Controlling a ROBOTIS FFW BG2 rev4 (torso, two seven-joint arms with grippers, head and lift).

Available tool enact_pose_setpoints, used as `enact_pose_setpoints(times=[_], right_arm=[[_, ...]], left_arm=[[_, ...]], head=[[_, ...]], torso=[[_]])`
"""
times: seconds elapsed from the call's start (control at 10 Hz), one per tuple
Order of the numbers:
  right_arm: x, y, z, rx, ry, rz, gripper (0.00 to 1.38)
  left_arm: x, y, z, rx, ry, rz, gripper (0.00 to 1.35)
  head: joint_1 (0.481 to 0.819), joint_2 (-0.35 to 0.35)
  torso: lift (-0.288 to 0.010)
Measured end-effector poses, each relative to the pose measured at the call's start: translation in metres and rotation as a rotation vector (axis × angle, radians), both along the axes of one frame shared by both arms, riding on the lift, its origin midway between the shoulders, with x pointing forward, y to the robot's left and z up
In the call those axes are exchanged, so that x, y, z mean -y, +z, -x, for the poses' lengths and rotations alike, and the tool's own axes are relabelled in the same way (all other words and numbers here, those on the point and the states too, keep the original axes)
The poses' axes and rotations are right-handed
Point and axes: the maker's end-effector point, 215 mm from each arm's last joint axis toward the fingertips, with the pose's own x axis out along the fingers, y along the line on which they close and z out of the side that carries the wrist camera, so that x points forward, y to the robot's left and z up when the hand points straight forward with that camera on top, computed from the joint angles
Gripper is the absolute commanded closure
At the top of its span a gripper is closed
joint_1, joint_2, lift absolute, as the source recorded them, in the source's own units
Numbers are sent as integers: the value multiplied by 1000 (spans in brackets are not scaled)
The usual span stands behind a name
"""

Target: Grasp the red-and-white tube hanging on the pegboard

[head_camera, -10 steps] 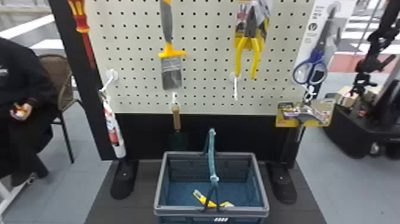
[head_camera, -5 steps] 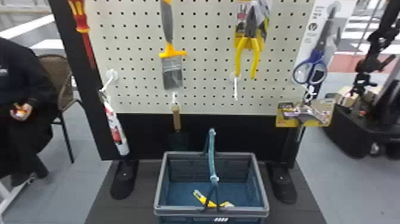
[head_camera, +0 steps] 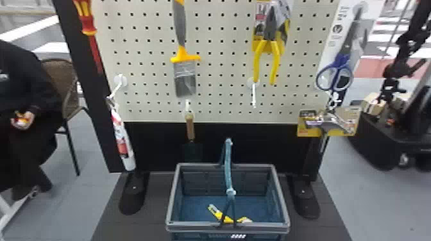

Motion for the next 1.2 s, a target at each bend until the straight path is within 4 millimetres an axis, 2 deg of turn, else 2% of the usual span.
enact_pose_setpoints(times=[0.3, 0.6, 1.0, 1.2], right_arm=[[0, -1, 1, -2, -1, -1, 136], [1, -2, 1, -4, -3, -2, 136], [0, -3, 3, -9, -4, -3, 134], [0, -4, 3, -10, -6, -5, 134]], left_arm=[[-4, 5, -20, 16, -31, 16, 96], [-4, 13, -57, 33, -128, 3, 96], [-45, 38, -110, 70, -127, -105, 90], [-59, 41, -136, 71, -132, -119, 88]], head=[[549, 0], [549, 0], [549, 0], [549, 0]], torso=[[-100], [-100], [-100], [-100]])
